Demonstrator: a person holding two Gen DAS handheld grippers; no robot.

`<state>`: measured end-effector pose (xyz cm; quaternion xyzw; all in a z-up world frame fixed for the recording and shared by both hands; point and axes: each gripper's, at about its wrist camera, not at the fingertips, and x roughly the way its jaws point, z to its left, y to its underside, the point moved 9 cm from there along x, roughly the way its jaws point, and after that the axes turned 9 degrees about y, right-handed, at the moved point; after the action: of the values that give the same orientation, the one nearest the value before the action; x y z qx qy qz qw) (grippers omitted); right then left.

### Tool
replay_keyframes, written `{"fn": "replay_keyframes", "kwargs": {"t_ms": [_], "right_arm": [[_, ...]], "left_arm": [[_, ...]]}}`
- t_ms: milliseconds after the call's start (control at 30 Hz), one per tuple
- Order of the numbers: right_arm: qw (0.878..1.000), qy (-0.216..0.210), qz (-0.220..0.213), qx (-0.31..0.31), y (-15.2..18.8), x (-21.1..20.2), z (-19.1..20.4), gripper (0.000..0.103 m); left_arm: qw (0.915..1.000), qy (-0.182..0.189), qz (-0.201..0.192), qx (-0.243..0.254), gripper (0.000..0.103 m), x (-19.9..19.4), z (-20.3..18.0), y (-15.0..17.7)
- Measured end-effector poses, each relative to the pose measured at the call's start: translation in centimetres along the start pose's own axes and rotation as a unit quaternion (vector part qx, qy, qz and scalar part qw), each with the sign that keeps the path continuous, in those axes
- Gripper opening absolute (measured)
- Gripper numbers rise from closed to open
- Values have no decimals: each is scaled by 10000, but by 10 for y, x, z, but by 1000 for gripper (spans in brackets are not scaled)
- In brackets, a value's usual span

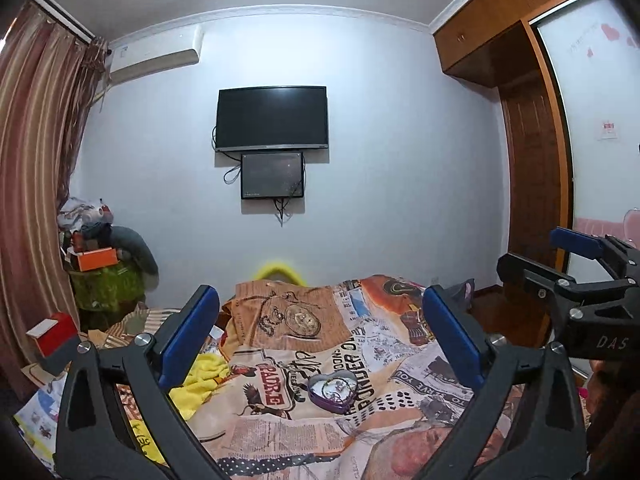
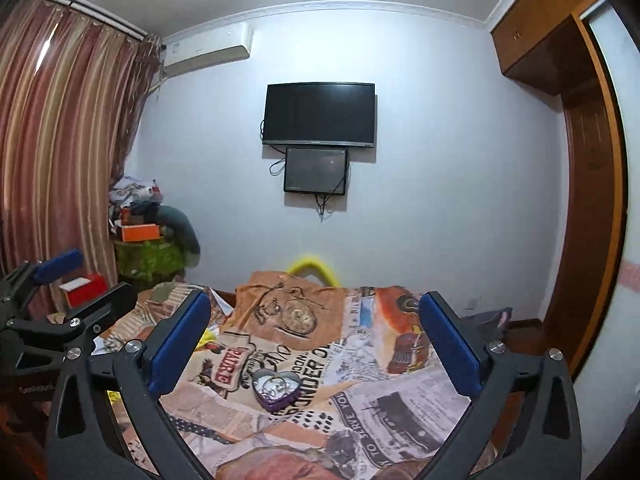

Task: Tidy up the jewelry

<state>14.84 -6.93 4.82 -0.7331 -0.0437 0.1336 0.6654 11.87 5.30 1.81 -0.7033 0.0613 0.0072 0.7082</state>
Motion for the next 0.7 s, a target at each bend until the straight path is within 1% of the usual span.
{"fn": "replay_keyframes", "kwargs": {"t_ms": [200,700], "right_arm": [[10000,10,5,28,5,-16,-6,103],[10000,9,56,71,8,-23,-9,103]], "left_arm": [[10000,6,17,-32,102,-4,-3,2],[9998,4,108,-157,102,-1,-1,6]]}}
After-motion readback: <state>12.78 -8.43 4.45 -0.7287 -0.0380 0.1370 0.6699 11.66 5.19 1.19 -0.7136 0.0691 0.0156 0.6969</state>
